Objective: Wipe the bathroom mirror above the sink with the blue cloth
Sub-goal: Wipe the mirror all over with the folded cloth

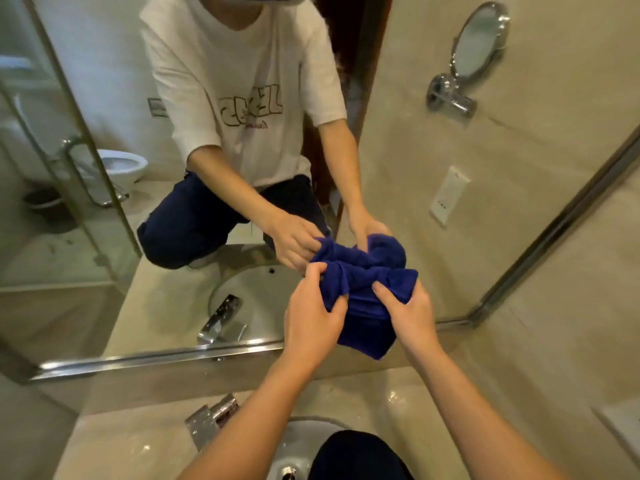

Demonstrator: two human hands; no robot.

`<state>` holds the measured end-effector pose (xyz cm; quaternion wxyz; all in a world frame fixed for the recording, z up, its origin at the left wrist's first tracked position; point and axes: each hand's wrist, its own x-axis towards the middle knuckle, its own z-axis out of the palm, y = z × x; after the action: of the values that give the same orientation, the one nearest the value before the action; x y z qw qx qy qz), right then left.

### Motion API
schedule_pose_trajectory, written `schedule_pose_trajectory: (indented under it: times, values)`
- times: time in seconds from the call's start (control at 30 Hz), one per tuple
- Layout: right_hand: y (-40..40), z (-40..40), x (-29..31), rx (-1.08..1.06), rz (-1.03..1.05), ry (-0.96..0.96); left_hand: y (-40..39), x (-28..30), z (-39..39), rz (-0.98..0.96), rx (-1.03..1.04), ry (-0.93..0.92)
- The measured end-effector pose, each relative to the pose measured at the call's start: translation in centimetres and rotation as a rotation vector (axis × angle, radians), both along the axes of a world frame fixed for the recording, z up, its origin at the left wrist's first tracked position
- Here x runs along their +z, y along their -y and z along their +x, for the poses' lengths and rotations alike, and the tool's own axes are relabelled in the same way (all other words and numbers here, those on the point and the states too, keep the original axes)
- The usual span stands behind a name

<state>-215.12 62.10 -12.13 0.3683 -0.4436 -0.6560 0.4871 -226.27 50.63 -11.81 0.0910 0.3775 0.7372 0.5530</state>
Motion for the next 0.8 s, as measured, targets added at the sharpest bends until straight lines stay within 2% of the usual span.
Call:
schedule_pose_trajectory:
  times: [0.1, 0.23, 0.3, 0.43, 0.5, 0.67, 0.8]
  values:
    - [1.8, -0.7, -2.9, 0.050, -0.095, 0.082, 2.3, -4.7, -0.6, -0.013, -0.002, 0.205]
    - [4.1, -2.2, -6.4, 0.056, -0.212, 0.095, 5.3, -9.7, -1.6, 0.030, -0.030, 0.595]
    - [5.1, -3.1, -8.3, 0.042, -0.285, 0.100, 6.3, -11.6, -2.4, 0.036, -0.016, 0.727]
    - [6.1, -3.6, -11.3, -0.141, -0.410, 0.066, 6.2, -14.1, -2.7, -0.040, -0.078, 0.891]
    - [5.8, -3.8, -11.8, -0.220, -0.397, 0.038, 5.0, -14.4, -2.1, -0.039, -0.091, 1.004]
    - [4.7, -5.8, -11.7, -0.171, -0.297, 0.106, 2.1, -14.9, -1.6, 0.123, 0.152, 1.339]
    - [6.0, -7.4, -12.5, -0.214, -0.320, 0.020, 2.3, -16.2, -2.1, 0.183, 0.327, 1.473]
